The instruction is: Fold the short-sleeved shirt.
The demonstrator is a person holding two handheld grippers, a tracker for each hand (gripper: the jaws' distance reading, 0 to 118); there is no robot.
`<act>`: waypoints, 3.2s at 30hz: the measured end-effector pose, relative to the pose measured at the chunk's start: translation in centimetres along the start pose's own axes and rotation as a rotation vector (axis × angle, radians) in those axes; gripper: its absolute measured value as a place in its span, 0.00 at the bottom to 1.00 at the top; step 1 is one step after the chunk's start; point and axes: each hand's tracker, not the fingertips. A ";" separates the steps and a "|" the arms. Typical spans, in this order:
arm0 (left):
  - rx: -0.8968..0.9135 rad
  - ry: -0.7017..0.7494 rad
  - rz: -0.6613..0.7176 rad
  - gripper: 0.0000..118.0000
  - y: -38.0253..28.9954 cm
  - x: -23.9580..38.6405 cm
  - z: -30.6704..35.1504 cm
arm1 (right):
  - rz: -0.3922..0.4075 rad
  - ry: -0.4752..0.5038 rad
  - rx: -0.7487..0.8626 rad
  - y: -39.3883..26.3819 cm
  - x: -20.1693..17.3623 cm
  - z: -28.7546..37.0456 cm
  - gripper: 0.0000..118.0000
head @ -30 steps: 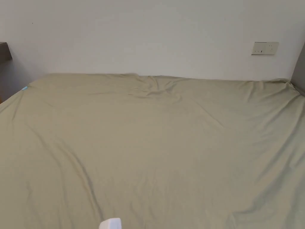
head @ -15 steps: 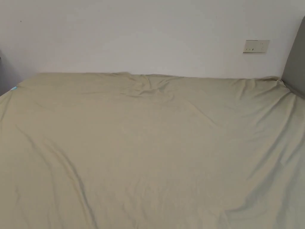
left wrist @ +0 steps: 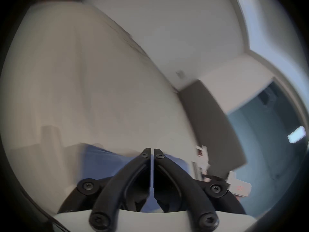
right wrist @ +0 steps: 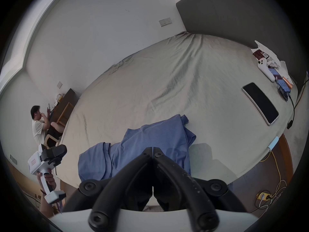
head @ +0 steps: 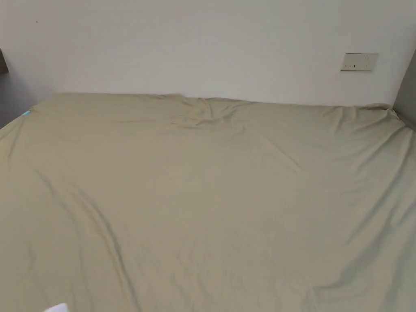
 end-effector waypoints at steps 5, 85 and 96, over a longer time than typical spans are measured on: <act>-0.097 0.122 0.066 0.96 0.1 -6.4 1.1 | 0.012 0.016 -0.025 -0.3 -0.7 -0.7 0.01; -0.594 0.093 -0.092 0.00 -9.0 10.1 -15.8 | -0.066 0.013 -0.057 -1.7 1.7 -0.3 0.01; -0.515 -0.043 -0.127 0.00 -6.7 13.2 -17.4 | -0.007 0.096 -0.090 -1.5 -0.6 -1.7 0.01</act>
